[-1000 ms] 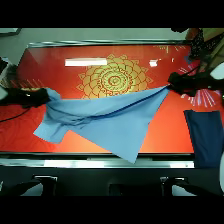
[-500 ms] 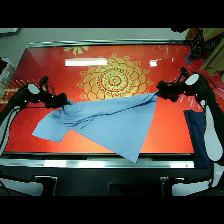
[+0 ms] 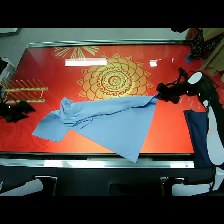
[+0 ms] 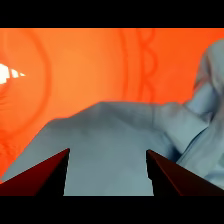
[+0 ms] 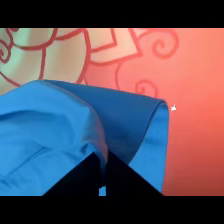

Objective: Fold the clothes and pants, and hang the long-sleeved shirts on hangers.

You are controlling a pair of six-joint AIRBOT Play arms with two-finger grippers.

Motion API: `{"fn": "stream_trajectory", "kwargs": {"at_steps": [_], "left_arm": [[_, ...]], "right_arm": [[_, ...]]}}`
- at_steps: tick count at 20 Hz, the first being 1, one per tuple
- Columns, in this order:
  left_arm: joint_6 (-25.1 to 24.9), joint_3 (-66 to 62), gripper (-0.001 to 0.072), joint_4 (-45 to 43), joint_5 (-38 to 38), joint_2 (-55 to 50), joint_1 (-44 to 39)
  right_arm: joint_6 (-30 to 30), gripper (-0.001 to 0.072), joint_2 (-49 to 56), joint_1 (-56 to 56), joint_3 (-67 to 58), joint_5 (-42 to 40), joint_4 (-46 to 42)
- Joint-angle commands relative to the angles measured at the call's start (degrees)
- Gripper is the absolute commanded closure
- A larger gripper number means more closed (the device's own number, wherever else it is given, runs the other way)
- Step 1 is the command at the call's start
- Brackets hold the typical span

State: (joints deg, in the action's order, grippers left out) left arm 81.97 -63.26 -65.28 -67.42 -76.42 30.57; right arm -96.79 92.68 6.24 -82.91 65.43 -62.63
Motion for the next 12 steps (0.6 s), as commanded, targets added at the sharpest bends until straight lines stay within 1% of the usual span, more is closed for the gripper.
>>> {"fn": "stream_trajectory", "kwargs": {"at_steps": [1,3,5,7,12], "left_arm": [[-6.84,15.58,0.0164,8.81,0.79,6.56,11.65],[-8.61,20.35,0.0164,9.42,1.42,6.47,14.67],[-10.05,22.03,0.0165,9.4,2.56,6.45,15.93],[-10.05,22.03,0.0165,10.25,4.66,6.36,16.11],[-10.03,22.16,0.0164,11.17,4.66,2.01,15.23]], "right_arm": [[1.33,0.0679,-0.79,0.02,0.02,4.11,0.02],[1.79,0.0679,-0.79,0.02,0.02,5.7,0.0],[2.14,0.0678,-0.79,0.02,0.02,6.56,0.02],[2.84,0.0678,-0.79,0.02,0.02,6.62,0.02],[3.04,0.0678,-0.79,0.02,0.02,6.43,0.0]]}}
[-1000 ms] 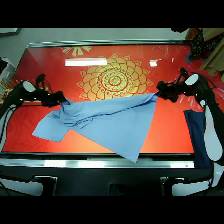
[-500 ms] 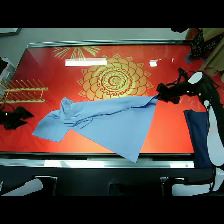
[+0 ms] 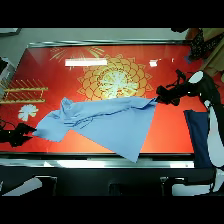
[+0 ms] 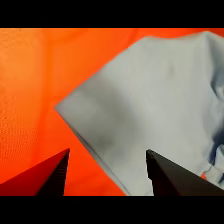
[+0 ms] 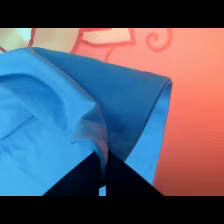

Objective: Fold the clothes and pants, and hang the long-sleeved shirts on hangers.

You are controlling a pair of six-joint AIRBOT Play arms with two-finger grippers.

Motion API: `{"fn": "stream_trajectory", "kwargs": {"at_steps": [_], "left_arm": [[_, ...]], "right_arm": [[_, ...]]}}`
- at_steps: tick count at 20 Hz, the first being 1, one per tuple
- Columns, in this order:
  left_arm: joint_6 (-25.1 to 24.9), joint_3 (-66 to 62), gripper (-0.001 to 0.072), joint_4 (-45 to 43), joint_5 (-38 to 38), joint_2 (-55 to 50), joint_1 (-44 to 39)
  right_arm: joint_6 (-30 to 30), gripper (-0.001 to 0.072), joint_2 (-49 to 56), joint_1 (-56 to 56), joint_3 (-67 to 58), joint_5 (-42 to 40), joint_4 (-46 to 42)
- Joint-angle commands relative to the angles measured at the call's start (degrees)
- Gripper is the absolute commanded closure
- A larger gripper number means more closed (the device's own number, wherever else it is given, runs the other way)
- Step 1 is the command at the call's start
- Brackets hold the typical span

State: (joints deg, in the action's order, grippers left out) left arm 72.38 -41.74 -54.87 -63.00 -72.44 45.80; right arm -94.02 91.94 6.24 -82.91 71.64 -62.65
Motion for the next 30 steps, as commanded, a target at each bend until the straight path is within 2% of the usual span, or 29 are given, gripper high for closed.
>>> {"fn": "stream_trajectory", "kwargs": {"at_steps": [1,10,11,13,14,17,19,24,26,28,30], "left_arm": [[-0.42,0.63,0.0164,0.92,0.24,-2.99,-0.31],[-0.42,0.61,0.017,2.62,2.78,-8.2,-7.65],[-0.42,0.61,0.0243,2.67,2.62,-8.33,-8.5],[-0.44,0.59,0.0639,3.61,2.58,-8.2,-9.53],[-0.63,0.48,0.0684,5.81,2.58,-8.07,-9.51],[-3.98,-2.84,0.0685,13.97,-0.44,-7.52,-9.66],[-4.0,-7.41,0.0686,16.65,-2.86,-6.49,-10.6],[0.85,-26.95,0.0687,16.92,-5.25,0.57,-15.56],[3.89,-36.57,0.0687,16.74,-6.05,4.24,-16.37],[6.58,-46.05,0.0687,16.17,-7.02,8.37,-16.11],[10.51,-54.64,0.0687,11.43,-8.31,12.87,-16.13]], "right_arm": [[0.26,0.0678,-0.04,0.02,0.02,0.11,0.02],[0.24,0.0678,-0.04,0.02,0.02,-0.09,0.04],[0.24,0.0678,-0.04,0.02,0.02,-0.07,0.04],[0.24,0.0678,-0.04,-0.02,0.02,0.15,0.07],[0.24,0.0678,-0.11,-0.02,0.02,0.28,0.13],[2.47,0.0679,-1.25,-0.02,0.02,-0.7,2.01],[3.8,0.0679,-3.41,-0.02,0.0,-2.84,3.02],[2.19,0.068,-14.21,0.0,-2.16,-11.87,-1.64],[-1.44,0.068,-19.89,0.0,-4.44,-13.22,-7.32],[-10.27,0.068,-26.08,0.0,-6.16,-12.0,-17.73],[-17.7,0.068,-32.06,0.0,-7.8,-7.63,-28.96]]}}
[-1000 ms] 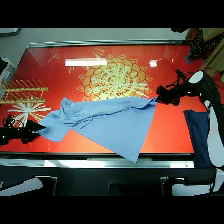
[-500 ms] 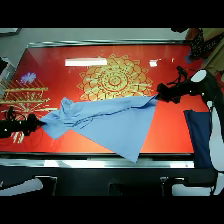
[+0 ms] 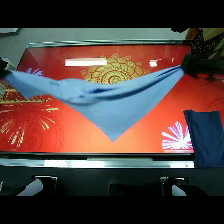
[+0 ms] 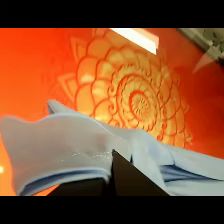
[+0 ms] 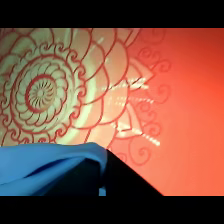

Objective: Fold the clothes and pants, and hang the long-sleeved shirts on hangers.

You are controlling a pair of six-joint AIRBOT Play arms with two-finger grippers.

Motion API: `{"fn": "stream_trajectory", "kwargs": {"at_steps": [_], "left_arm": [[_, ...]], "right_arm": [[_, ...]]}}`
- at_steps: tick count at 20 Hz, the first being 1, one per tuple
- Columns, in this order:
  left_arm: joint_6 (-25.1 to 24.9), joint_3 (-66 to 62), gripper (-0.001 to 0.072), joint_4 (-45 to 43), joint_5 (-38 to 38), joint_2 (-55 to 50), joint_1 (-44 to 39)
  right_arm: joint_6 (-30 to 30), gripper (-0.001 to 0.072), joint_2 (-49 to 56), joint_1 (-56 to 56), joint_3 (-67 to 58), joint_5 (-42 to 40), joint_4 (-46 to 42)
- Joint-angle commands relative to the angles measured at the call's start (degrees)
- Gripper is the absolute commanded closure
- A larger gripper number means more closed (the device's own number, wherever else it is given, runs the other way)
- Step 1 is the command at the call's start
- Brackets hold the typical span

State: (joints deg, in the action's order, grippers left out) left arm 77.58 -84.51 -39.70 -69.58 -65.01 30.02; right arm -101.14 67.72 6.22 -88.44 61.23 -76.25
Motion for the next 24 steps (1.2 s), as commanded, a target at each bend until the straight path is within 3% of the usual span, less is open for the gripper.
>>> {"fn": "stream_trajectory", "kwargs": {"at_steps": [1,7,13,17,20,24], "left_arm": [[6.88,-15.32,0.0687,-6.14,-2.32,7.91,-0.35],[14.4,-20.24,0.0686,-15.26,-2.54,21.38,-0.35],[15.45,-19.89,0.0686,-16.9,-4.79,22.84,-0.37],[13.6,-15.89,0.0687,-16.28,-5.95,15.02,-3.85],[9.94,-10.23,0.0686,-17.51,-5.75,3.78,-11.02],[9.84,-5.66,0.0686,-21.84,-1.22,-15.19,-16.33]], "right_arm": [[-11.67,0.068,-10.47,0.02,-2.97,5.01,-19.23],[-8.79,0.0679,-25.88,0.02,-3.37,7.43,-22.23],[-11.32,0.068,-29.94,0.0,-3.37,5.6,-21.86],[-11.8,0.0679,-19.54,0.0,-3.37,7.04,-13.07],[-9.55,0.0679,-4.94,0.0,-3.37,6.67,-4.57],[-8.2,0.0678,15.76,0.0,-3.37,0.94,8.09]]}}
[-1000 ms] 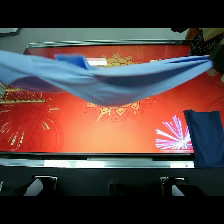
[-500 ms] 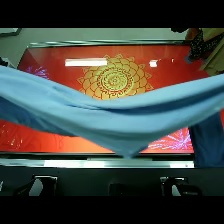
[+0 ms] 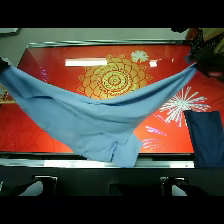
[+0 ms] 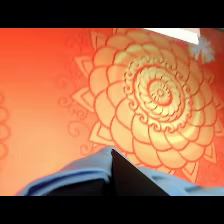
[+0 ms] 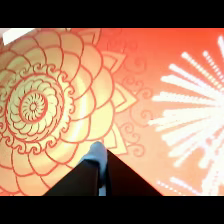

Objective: Fold the clothes and pants, and hang the long-sleeved shirts on hangers.

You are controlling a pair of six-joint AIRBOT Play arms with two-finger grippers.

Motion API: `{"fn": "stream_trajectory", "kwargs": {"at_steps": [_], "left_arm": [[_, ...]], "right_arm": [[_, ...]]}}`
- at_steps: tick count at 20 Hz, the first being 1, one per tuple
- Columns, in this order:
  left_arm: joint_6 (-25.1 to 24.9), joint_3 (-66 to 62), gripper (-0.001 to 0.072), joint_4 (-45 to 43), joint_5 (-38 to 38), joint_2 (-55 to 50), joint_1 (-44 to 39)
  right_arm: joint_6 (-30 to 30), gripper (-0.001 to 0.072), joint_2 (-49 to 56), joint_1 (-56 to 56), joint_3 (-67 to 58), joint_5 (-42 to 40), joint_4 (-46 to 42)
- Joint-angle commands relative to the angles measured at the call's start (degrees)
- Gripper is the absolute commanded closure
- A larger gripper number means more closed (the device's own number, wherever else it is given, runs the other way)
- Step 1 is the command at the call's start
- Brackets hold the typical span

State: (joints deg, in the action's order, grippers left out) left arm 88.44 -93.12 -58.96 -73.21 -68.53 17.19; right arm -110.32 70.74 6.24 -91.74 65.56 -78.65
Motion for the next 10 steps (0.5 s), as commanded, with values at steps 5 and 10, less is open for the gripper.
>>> {"fn": "stream_trajectory", "kwargs": {"at_steps": [5,10], "left_arm": [[-0.83,2.93,0.0686,-2.05,6.67,-28.59,-3.74],[-1.18,2.86,0.0686,-2.16,7.1,-32.92,-4.02]], "right_arm": [[2.67,0.0678,28.92,-0.02,-0.07,-9.7,24.22],[6.91,0.0617,32.2,0.11,-0.07,-9.77,26.16]]}}
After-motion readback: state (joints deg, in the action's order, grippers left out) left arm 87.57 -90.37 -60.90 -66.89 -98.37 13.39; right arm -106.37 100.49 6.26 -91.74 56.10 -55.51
